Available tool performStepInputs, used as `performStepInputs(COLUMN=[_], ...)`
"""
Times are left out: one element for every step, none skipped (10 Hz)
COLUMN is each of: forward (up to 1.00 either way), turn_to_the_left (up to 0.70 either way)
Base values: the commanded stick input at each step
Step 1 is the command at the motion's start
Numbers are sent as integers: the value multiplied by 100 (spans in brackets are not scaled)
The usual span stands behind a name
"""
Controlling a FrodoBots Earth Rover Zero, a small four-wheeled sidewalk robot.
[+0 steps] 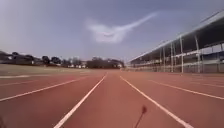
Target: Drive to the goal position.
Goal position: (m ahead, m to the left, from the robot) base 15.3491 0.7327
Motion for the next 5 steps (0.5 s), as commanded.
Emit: performStepInputs(forward=[70,70,70,70,70], turn_to_the_left=[0,0,0,0,0])
